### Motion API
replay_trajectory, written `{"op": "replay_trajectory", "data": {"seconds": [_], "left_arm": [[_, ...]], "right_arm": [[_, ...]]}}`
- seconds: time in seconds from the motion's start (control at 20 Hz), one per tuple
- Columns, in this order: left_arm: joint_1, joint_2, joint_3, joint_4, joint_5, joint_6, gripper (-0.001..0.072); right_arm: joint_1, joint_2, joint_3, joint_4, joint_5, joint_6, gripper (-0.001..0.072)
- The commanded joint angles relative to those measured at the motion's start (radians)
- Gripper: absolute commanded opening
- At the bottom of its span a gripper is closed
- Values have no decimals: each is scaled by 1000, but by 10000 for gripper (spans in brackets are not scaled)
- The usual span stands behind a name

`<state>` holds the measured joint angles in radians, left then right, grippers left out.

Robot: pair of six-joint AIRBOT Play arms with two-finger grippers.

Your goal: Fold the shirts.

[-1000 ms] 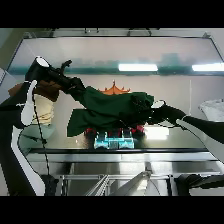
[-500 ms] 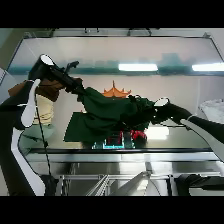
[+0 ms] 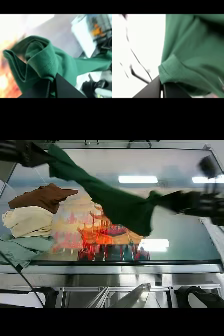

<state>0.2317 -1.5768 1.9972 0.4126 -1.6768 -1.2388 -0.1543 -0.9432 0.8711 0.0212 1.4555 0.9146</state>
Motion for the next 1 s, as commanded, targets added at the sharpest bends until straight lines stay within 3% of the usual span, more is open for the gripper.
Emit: {"op": "replay_trajectory", "data": {"seconds": [0.0, 0.2, 0.4, 0.6, 0.75, 0.8, 0.85, 0.9, 0.95], "left_arm": [[67, 212, 0, -100, 37, 0, 21], [73, 376, -3, -75, 54, 0, 21], [67, 490, -235, 92, 142, -1, 20], [25, 491, -635, 259, 445, 18, 21], [-18, 340, -772, 255, 624, 106, 25], [-32, 266, -772, 236, 671, 145, 257], [-36, 197, -749, 222, 707, 155, 518], [-35, 130, -704, 210, 718, 150, 719], [-20, 68, -639, 219, 701, 150, 714]], "right_arm": [[-219, 199, 29, 258, 69, -80, 18], [-262, 286, 97, 241, 3, -81, 17], [-156, 229, 92, -37, -160, -43, 18], [15, -5, 91, -245, -355, -49, 17], [58, -267, 98, -223, -513, -119, 17], [51, -349, 113, -183, -543, -146, 20], [28, -430, 147, -140, -539, -160, 171], [-5, -487, 190, -121, -502, -160, 379], [-52, -526, 240, -135, -435, -160, 399]]}}
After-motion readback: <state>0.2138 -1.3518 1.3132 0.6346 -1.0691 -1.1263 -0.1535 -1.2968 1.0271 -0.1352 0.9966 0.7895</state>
